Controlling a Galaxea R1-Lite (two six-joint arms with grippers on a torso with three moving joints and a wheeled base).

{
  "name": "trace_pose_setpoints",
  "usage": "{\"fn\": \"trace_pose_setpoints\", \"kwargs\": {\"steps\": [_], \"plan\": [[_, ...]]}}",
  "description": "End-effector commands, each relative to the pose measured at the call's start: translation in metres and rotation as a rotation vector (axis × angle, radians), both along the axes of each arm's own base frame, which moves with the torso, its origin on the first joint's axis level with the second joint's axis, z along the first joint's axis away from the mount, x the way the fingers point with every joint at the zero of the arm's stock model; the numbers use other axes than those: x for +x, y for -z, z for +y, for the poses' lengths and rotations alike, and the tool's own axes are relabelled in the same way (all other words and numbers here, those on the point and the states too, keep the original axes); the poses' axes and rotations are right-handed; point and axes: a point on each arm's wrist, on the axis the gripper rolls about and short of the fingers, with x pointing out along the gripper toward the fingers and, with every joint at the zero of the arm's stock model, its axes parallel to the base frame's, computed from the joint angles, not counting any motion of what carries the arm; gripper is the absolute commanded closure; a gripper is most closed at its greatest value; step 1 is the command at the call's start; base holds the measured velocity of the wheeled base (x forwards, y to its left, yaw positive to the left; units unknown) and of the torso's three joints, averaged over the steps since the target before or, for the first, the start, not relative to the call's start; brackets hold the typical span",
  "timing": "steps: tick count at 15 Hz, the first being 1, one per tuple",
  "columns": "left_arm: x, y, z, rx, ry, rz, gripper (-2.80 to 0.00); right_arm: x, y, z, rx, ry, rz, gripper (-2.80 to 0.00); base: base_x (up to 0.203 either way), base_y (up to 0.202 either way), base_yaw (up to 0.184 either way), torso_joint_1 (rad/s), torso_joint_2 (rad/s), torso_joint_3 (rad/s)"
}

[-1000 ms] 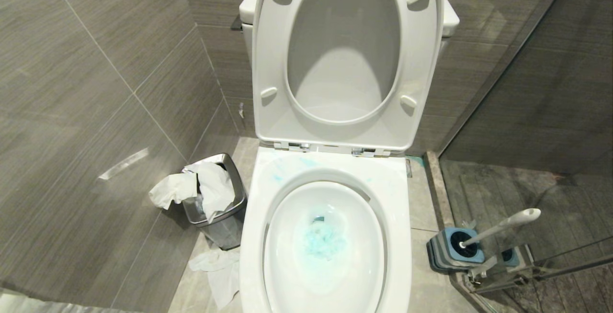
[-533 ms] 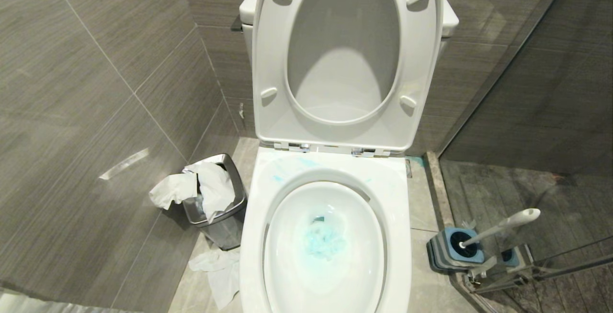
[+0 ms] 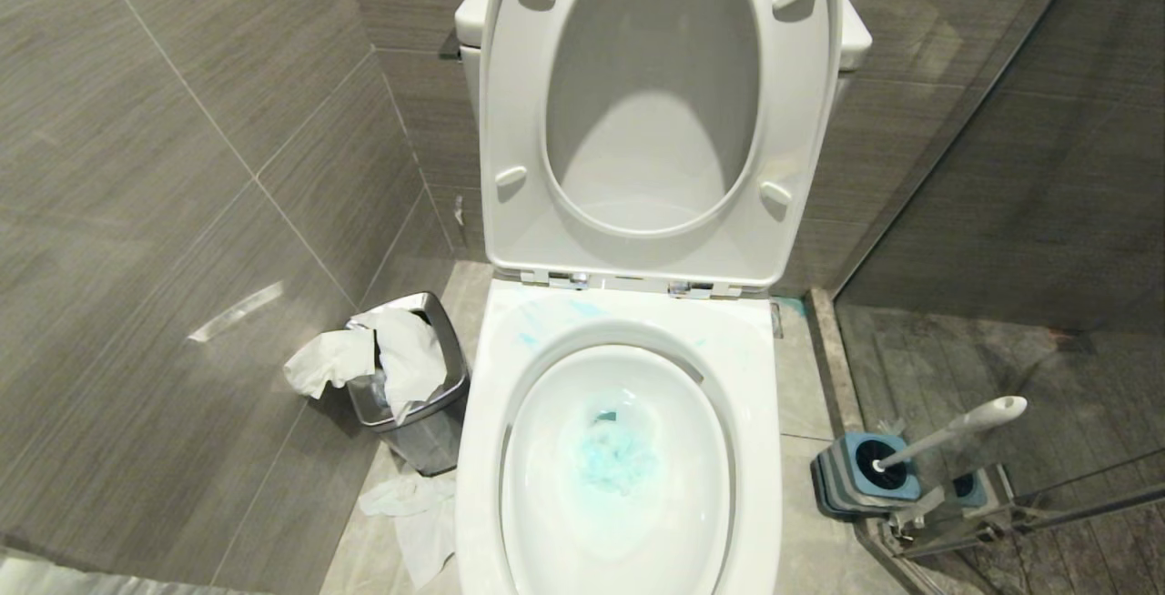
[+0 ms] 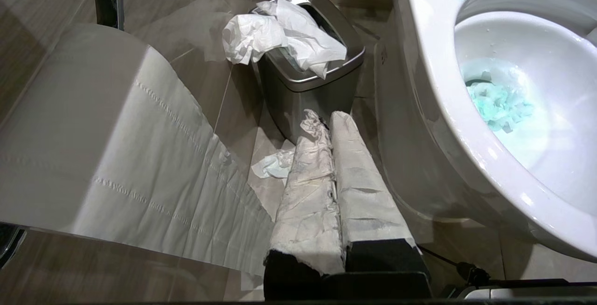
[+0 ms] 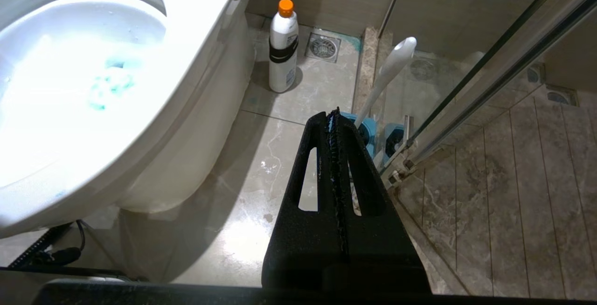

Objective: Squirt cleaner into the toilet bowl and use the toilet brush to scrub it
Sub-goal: Flush the toilet

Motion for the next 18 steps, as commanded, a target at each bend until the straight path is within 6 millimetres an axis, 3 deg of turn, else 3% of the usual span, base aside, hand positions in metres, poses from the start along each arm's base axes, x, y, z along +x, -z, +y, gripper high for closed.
{"fn": "trace_pose_setpoints", "kwargs": {"steps": [1,13,16,18], "plan": [[0.0,0.0,0.0,0.0,-0.001,0.0,0.0,0.0,0.0,0.0,0.009,0.0,-0.001,0.0,0.0,0.0,0.0,0.0,0.0,0.0],[0.0,-0.001,0.0,0.021,0.008,0.014,0.0,0.0,0.0,0.0,0.066,0.008,-0.001,0.0,0.0,0.0,0.0,0.0,0.0,0.0],[-0.004,-0.028,-0.001,0.067,0.045,-0.025,0.0,0.0,0.0,0.0,0.066,0.008,-0.001,0.0,0.0,0.0,0.0,0.0,0.0,0.0],[0.001,-0.066,-0.001,0.073,0.068,0.002,0.0,0.0,0.0,0.0,0.066,0.007,-0.001,0.0,0.0,0.0,0.0,0.0,0.0,0.0]]}}
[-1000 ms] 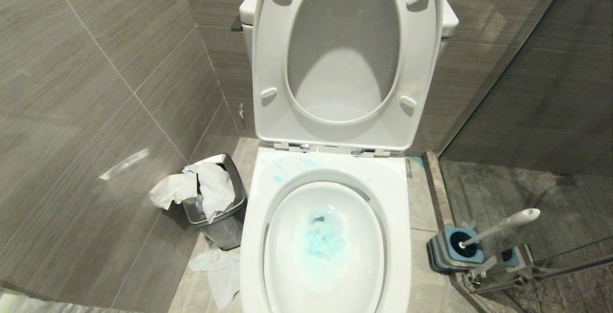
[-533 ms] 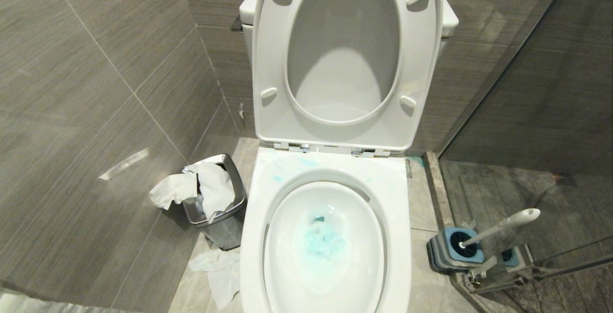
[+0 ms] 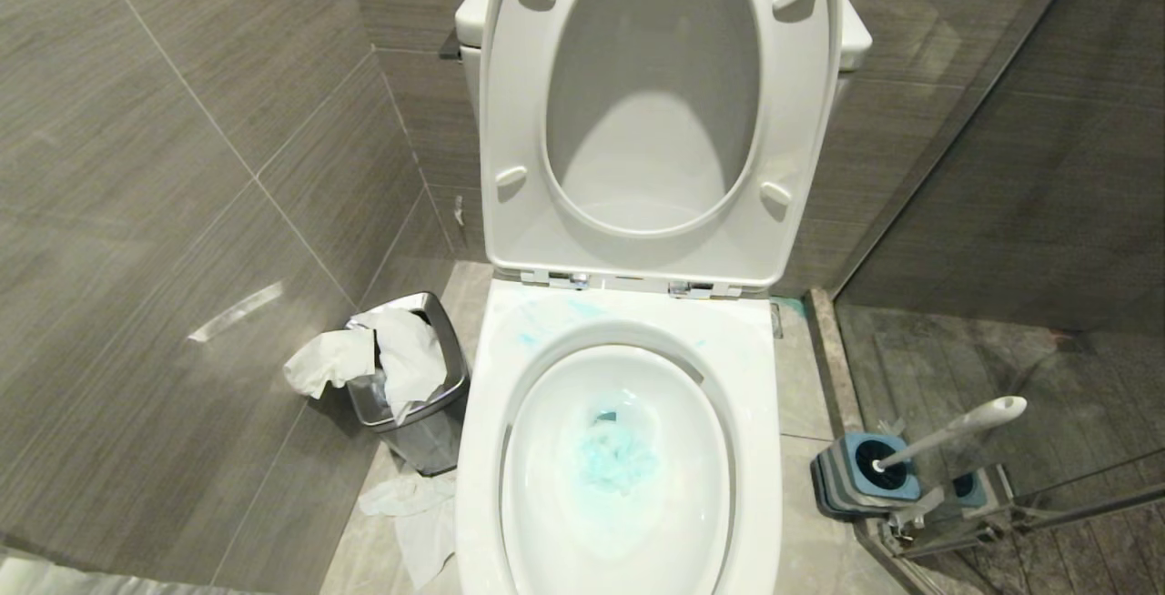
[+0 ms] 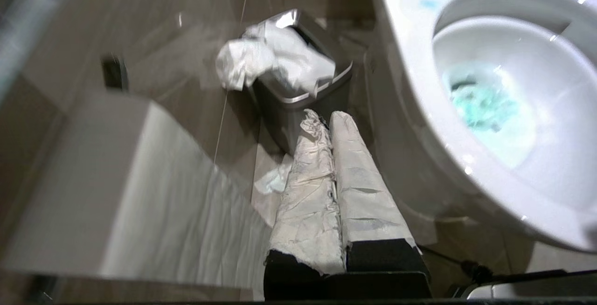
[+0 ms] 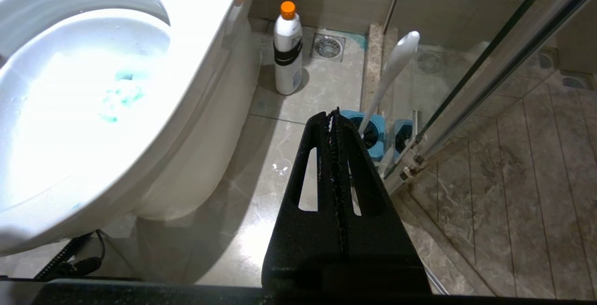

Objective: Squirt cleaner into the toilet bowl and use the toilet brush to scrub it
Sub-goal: Flush the toilet

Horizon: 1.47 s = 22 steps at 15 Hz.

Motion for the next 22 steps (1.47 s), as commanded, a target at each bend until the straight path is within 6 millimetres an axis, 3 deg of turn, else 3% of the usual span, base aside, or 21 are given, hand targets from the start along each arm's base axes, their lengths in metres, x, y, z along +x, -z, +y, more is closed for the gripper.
{"fn": "trace_pose_setpoints", "kwargs": {"steps": [1,4,6,10,14,19,22], "plan": [[0.015,-0.051,0.0,0.002,0.017,0.052,0.0,0.0,0.0,0.0,0.0,0.0,0.003,0.0,0.0,0.0,0.0,0.0,0.0,0.0],[0.055,-0.13,-0.001,0.0,0.045,0.073,0.0,0.0,0.0,0.0,0.0,0.0,0.003,0.0,0.0,0.0,0.0,0.0,0.0,0.0],[0.091,-0.171,-0.003,-0.002,0.055,0.079,0.0,0.0,0.0,0.0,0.0,0.0,0.003,0.0,0.0,0.0,0.0,0.0,0.0,0.0],[0.16,-0.204,-0.005,-0.008,0.057,0.082,0.0,0.0,0.0,0.0,0.0,-0.001,0.003,0.0,0.0,0.0,0.0,0.0,0.0,0.0],[0.237,-0.231,-0.006,-0.028,0.048,-0.045,0.0,0.0,0.0,0.0,0.0,0.0,0.003,0.0,0.0,0.0,0.0,0.0,0.0,0.0],[0.309,-0.27,0.002,-0.05,0.054,-0.168,0.0,0.0,0.0,0.0,0.0,0.0,0.005,0.0,0.0,0.0,0.0,0.0,0.0,0.0],[0.332,-0.301,0.008,-0.08,0.062,-0.142,0.0,0.0,0.0,0.0,0.0,0.0,0.003,0.0,0.0,0.0,0.0,0.0,0.0,0.0]]}}
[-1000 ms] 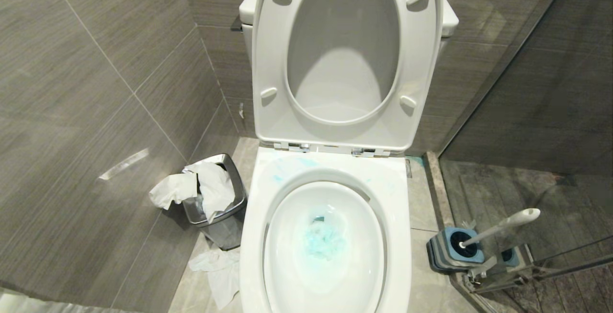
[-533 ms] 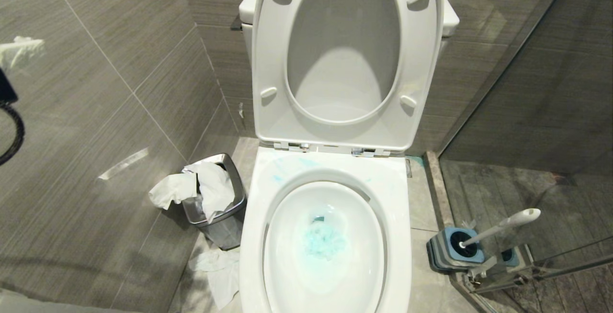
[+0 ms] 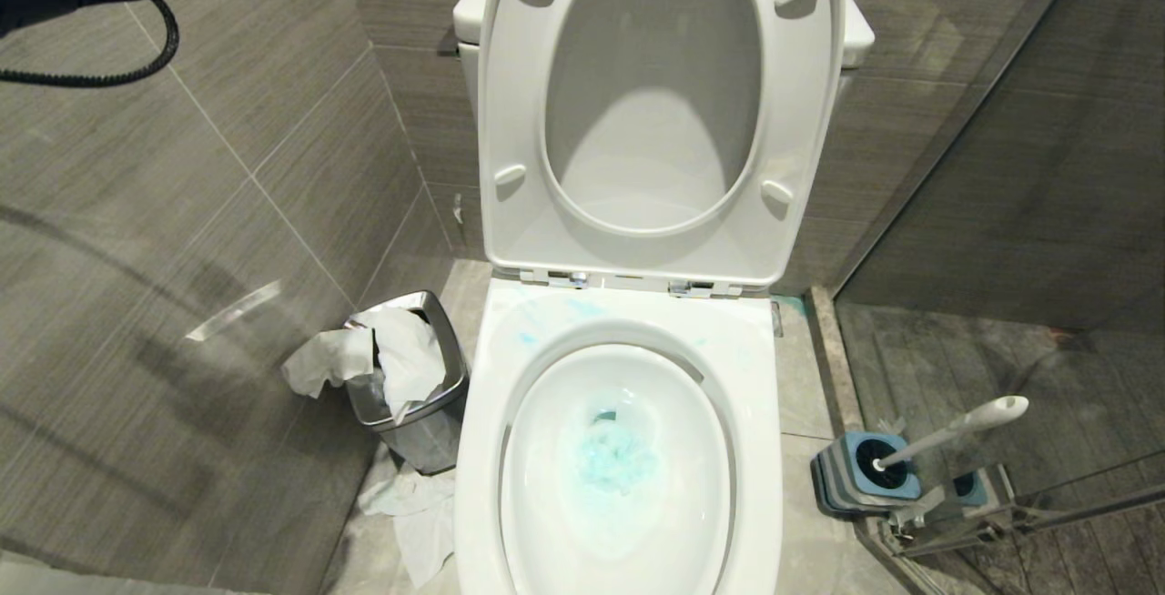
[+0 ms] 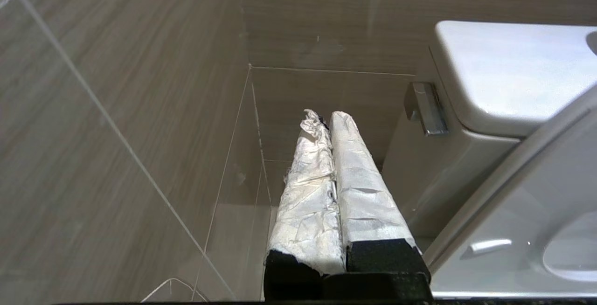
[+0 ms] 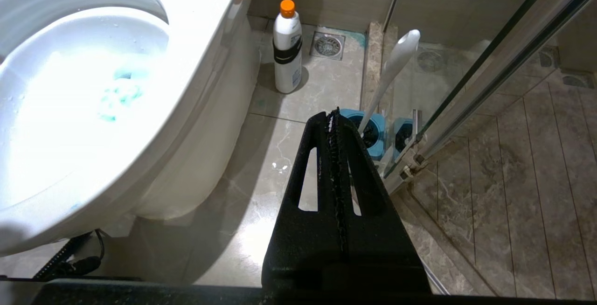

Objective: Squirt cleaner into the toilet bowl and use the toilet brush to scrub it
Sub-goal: Flush the toilet

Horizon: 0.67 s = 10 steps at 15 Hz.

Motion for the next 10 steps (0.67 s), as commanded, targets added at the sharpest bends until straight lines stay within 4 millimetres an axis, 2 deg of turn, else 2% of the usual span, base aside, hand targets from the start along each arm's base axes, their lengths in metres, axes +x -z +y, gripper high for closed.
{"fn": "trace_pose_setpoints", "kwargs": {"steps": [1,3,4,7,10], "plan": [[0.036,0.002,0.006,-0.004,-0.01,0.136,0.0,0.0,0.0,0.0,0.0,0.0,0.003,0.0,0.0,0.0,0.0,0.0,0.0,0.0],[0.053,0.029,0.013,0.045,-0.03,0.344,0.0,0.0,0.0,0.0,0.0,0.0,0.001,0.0,0.0,0.0,0.0,0.0,0.0,0.0],[0.057,0.036,0.015,0.061,-0.037,0.382,0.0,0.0,0.0,0.0,0.0,-0.001,0.001,0.0,0.0,0.0,0.0,0.0,0.0,0.0],[0.06,0.037,0.012,0.069,-0.045,0.385,0.0,0.0,0.0,0.0,0.0,0.0,0.001,0.0,0.0,0.0,0.0,0.0,0.0,0.0],[0.065,0.042,0.011,0.1,-0.176,0.399,0.0,0.0,0.0,0.0,0.0,-0.001,0.001,0.0,0.0,0.0,0.0,0.0,0.0,0.0]]}}
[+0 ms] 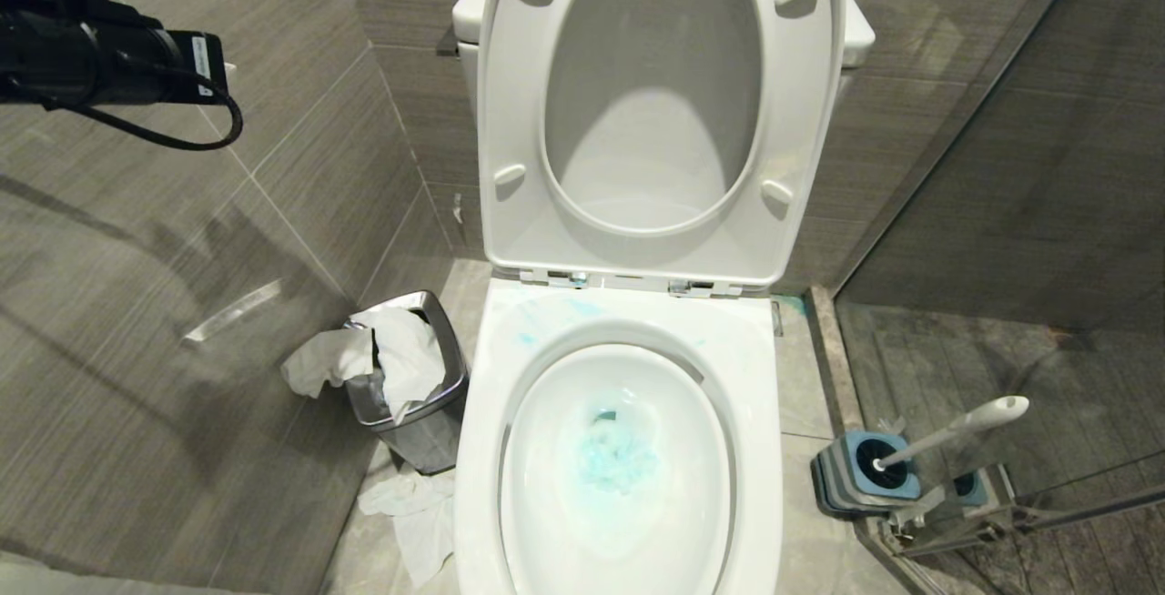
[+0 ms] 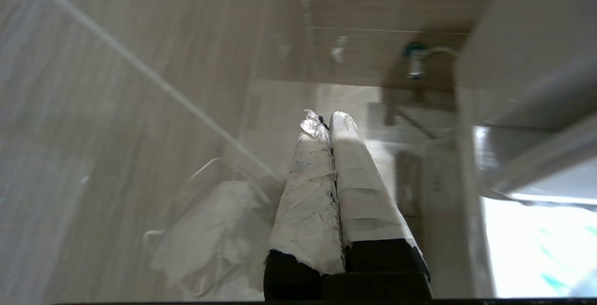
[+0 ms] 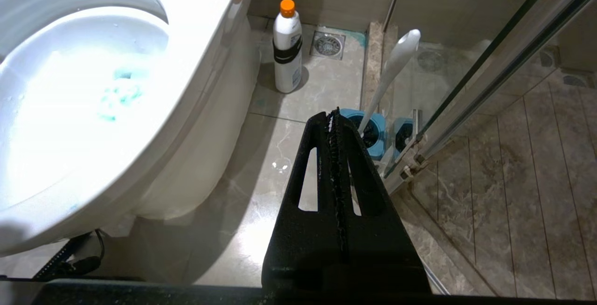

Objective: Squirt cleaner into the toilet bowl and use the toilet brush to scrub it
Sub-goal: Flush the toilet

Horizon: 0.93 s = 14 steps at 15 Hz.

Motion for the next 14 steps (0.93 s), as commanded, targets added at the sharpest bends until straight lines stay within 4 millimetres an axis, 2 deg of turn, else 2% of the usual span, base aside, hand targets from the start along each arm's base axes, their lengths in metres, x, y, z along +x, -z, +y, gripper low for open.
{"fn": "trace_pose_setpoints", "kwargs": {"steps": [1,4,8,14], "plan": [[0.006,0.005,-0.004,0.015,-0.083,0.013,0.0,0.0,0.0,0.0,0.0,0.001,0.001,0.0,0.0,0.0,0.0,0.002,0.01,-0.059],[0.008,-0.001,-0.005,0.011,-0.098,-0.045,0.0,0.0,0.0,0.0,0.0,0.001,0.001,0.0,0.0,0.0,0.0,0.003,0.0,-0.155],[0.008,-0.01,-0.029,-0.069,-0.021,-0.133,0.0,0.0,0.0,0.0,0.0,0.001,0.001,0.0,0.0,0.0,0.0,-0.002,0.0,-0.19],[-0.01,-0.026,-0.039,-0.114,0.028,-0.199,0.0,0.0,0.0,0.0,0.0,0.001,0.001,0.0,0.0,0.0,0.0,0.002,0.0,-0.074]]}}
